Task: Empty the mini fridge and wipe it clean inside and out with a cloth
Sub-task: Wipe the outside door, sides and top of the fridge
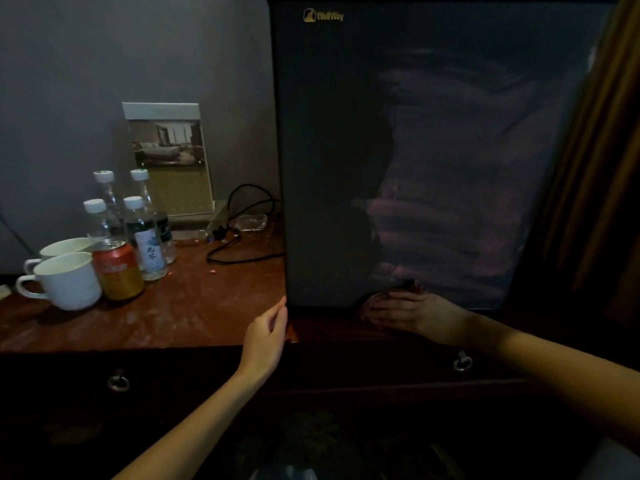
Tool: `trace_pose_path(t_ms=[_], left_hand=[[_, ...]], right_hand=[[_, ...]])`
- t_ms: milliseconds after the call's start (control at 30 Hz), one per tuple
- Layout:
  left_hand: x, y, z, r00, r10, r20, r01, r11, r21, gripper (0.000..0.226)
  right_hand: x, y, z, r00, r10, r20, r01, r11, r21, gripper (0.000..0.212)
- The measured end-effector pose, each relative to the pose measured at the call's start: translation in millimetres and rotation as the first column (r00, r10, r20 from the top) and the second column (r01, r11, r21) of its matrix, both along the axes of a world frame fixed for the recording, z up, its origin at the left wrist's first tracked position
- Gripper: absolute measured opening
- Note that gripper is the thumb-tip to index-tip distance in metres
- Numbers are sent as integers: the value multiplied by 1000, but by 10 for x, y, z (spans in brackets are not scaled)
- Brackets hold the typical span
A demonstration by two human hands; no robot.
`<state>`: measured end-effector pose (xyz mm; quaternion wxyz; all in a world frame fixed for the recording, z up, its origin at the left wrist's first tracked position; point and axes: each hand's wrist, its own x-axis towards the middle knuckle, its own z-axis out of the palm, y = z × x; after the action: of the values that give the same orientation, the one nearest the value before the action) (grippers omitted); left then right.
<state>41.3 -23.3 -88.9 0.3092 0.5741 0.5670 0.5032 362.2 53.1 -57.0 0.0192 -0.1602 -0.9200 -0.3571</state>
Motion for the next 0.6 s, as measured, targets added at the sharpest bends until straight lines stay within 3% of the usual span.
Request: trace_pose_path(t_ms=[133, 300, 433, 600], left_hand=[[12, 8, 5, 1000, 24, -7, -24, 1000, -8, 41], [164, -69, 117, 993, 79, -88, -76, 996, 36, 45], [354, -65, 176, 971, 118, -208, -62, 964, 258, 68], [436, 129, 715, 923, 240, -301, -25, 819, 574, 76]], right_hand=[[39, -7, -14, 999, 35, -39, -34, 999, 33, 41], [-175, 42, 106, 996, 65, 58, -71, 991, 109, 48], [-393, 94, 295, 999, 34, 7, -35, 980, 194, 57], [-615, 98, 842, 980, 27, -199, 26, 965, 260, 63]])
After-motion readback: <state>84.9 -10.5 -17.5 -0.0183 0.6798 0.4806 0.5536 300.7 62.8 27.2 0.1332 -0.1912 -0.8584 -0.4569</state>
